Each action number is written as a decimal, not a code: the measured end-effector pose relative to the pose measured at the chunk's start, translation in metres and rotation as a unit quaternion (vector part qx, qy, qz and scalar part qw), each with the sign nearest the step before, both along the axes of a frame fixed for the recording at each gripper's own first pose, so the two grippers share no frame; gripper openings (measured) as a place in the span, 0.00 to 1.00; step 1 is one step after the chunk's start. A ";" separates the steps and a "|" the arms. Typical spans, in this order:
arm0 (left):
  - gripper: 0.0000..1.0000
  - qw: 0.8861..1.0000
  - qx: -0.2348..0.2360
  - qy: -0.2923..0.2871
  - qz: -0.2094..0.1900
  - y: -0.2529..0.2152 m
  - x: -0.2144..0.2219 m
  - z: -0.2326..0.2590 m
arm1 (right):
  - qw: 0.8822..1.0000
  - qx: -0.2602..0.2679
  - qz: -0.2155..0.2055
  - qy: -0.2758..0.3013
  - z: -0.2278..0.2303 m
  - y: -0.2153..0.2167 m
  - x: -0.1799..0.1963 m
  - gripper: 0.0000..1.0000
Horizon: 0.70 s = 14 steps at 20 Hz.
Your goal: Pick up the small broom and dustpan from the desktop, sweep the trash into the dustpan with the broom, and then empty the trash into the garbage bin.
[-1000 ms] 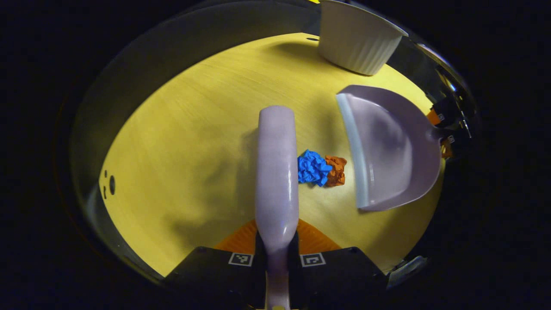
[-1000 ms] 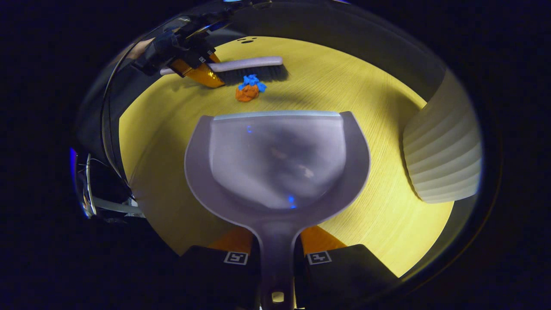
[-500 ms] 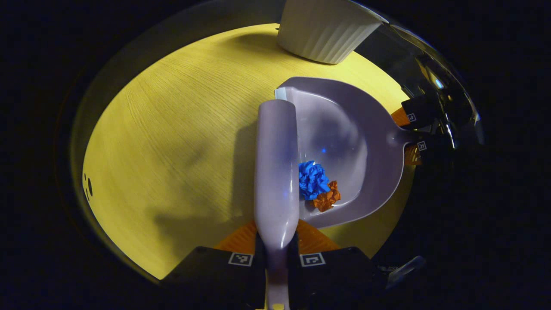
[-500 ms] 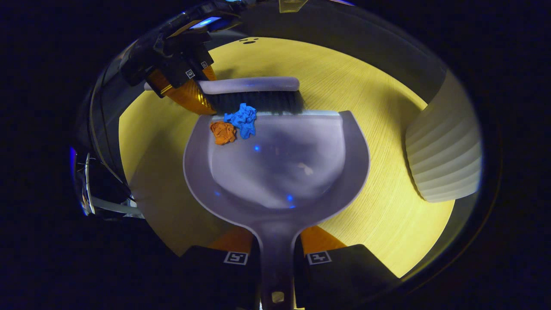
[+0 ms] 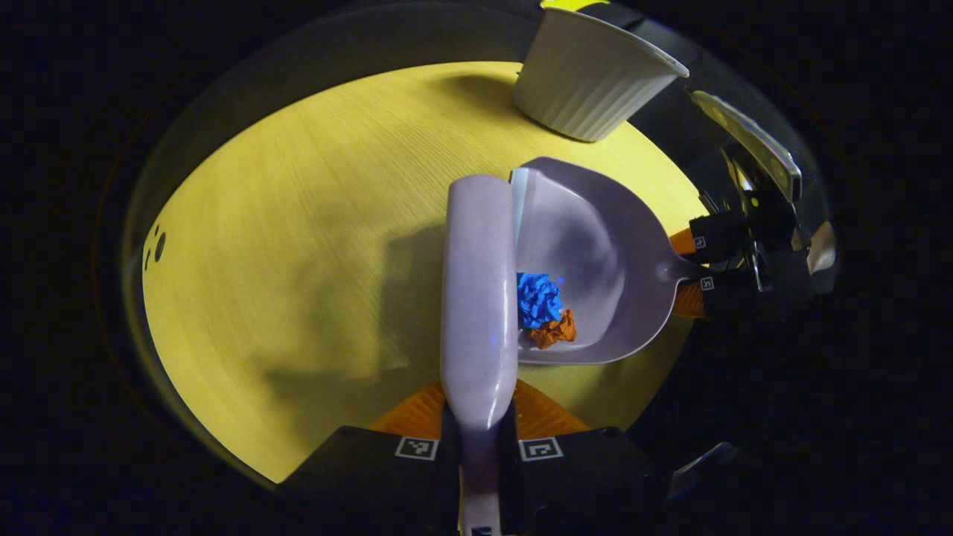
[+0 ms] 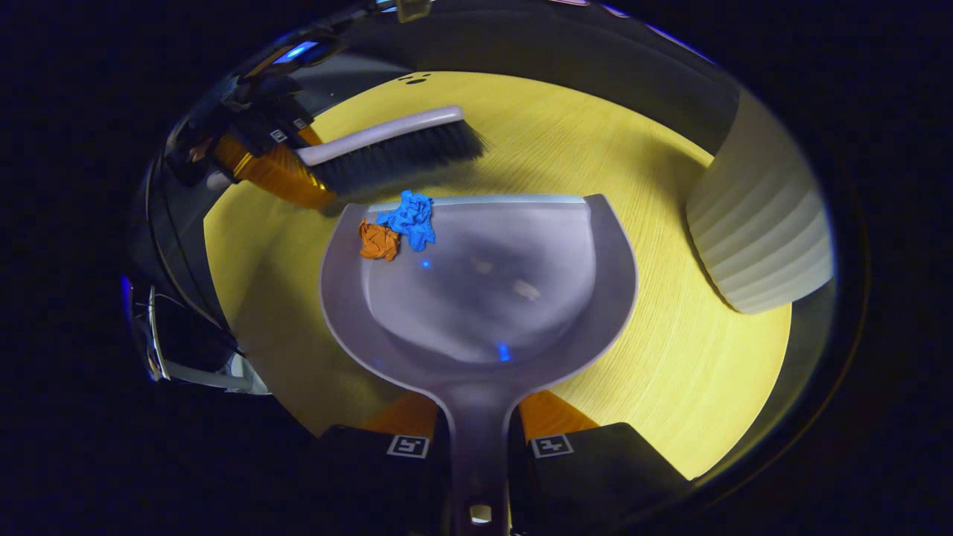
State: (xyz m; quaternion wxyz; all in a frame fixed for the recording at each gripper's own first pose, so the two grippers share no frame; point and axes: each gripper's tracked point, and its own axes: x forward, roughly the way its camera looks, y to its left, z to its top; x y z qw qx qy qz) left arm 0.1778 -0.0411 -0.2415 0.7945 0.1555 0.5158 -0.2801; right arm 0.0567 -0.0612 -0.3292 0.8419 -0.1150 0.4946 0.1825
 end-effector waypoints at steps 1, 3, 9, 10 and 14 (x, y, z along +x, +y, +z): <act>0.25 1.000 -0.007 -0.009 0.014 0.002 -0.002 0.004 | 1.000 0.003 -0.007 -0.002 0.002 0.000 -0.001 0.38; 0.25 0.999 -0.020 -0.029 0.042 0.011 -0.012 0.005 | 1.000 0.005 -0.020 -0.007 0.005 -0.003 -0.003 0.34; 0.25 0.993 -0.025 -0.069 0.097 0.086 -0.051 -0.008 | 0.998 0.006 -0.056 -0.013 0.031 0.000 -0.011 0.34; 0.25 0.992 -0.027 -0.071 0.104 0.104 -0.057 -0.017 | 0.998 0.003 -0.059 -0.019 0.033 -0.006 -0.015 0.34; 0.25 0.989 -0.043 -0.067 0.121 0.148 -0.048 -0.040 | 0.997 -0.021 -0.066 -0.041 0.057 -0.016 -0.017 0.34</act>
